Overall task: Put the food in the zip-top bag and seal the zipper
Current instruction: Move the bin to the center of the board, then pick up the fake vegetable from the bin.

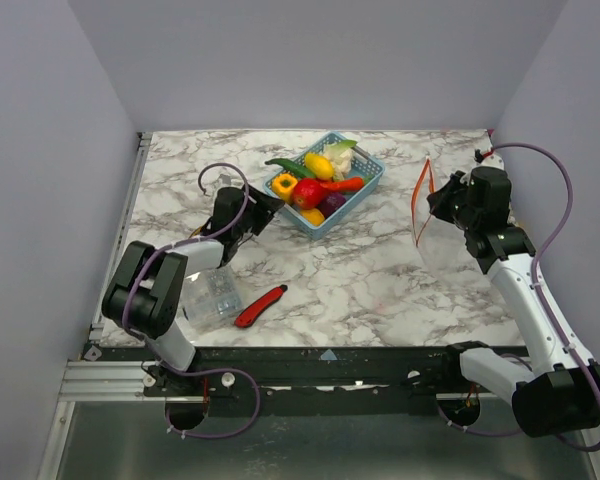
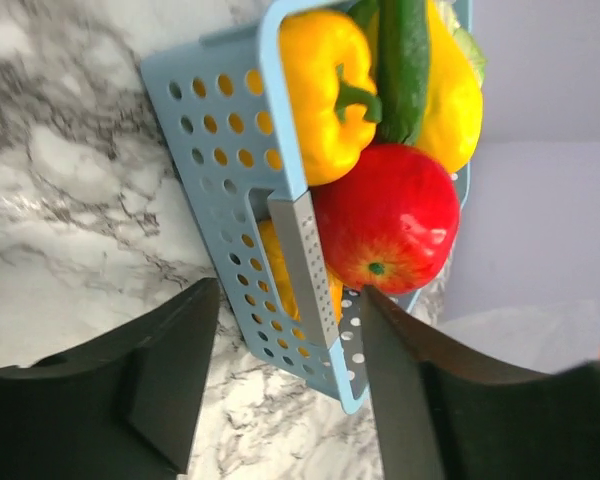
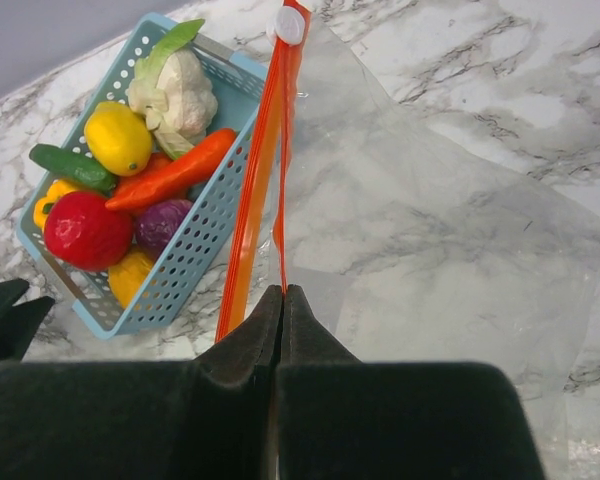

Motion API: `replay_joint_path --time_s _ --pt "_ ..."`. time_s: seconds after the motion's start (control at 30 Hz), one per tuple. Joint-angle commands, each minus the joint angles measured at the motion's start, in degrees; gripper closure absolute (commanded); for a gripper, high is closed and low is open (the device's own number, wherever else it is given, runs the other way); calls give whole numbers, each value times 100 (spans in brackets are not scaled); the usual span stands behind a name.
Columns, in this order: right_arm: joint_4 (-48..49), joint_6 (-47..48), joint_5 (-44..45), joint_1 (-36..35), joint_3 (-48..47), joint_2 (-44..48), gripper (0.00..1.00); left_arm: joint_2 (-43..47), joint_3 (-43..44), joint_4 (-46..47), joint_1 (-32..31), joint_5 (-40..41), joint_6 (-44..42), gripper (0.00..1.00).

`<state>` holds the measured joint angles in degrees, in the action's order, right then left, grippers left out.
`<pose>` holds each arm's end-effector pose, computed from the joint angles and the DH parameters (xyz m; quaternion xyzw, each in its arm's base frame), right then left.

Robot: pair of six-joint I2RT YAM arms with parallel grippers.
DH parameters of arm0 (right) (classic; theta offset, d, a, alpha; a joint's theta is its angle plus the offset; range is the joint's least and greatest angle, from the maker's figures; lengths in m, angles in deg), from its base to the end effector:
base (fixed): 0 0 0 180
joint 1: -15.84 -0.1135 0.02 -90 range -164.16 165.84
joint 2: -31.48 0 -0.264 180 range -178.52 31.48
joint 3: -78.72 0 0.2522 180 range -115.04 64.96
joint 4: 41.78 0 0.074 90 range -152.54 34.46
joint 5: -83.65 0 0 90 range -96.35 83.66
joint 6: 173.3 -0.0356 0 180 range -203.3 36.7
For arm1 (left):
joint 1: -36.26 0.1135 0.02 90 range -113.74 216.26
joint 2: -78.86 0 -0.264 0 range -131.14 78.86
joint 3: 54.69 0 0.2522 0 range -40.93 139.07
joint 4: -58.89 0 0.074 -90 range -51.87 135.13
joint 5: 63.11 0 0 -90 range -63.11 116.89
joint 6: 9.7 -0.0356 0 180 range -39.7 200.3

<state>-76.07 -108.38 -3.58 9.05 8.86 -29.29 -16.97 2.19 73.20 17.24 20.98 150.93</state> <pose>0.2378 0.0266 0.3371 0.1469 0.8313 0.1274 0.5207 0.3225 -0.1151 0.1720 -0.3409 0.7689 -0.4109 0.3519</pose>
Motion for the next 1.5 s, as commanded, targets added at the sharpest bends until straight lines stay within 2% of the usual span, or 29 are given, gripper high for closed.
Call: replay_joint_path --time_s 0.0,0.1,0.23,0.3,0.43,0.7,0.93,1.23,1.47 --pt "118 -46 -117 2 102 72 100 590 301 -503 200 622 -988 36" --pt "105 -45 -114 2 96 44 100 494 1058 -1214 316 793 -1007 34" --pt "127 -52 -126 2 75 9 100 -185 2421 -2406 464 593 -620 32" --pt "127 -52 -132 7 61 -7 100 -482 2934 -2609 505 254 -394 33" --pt "147 -63 -109 5 90 -33 100 -943 3631 -2737 506 139 48 33" --pt "152 -56 -81 7 104 -71 100 -2064 5600 -4625 507 58 874 33" --pt "150 -65 -57 3 109 -61 100 -2471 6580 -6009 431 547 1226 34" --pt "171 -79 -68 2 140 -44 100 -2899 7270 -6824 393 732 1537 37" --pt "177 -88 -74 2 143 -34 100 -3176 7632 -6935 166 609 1575 37"
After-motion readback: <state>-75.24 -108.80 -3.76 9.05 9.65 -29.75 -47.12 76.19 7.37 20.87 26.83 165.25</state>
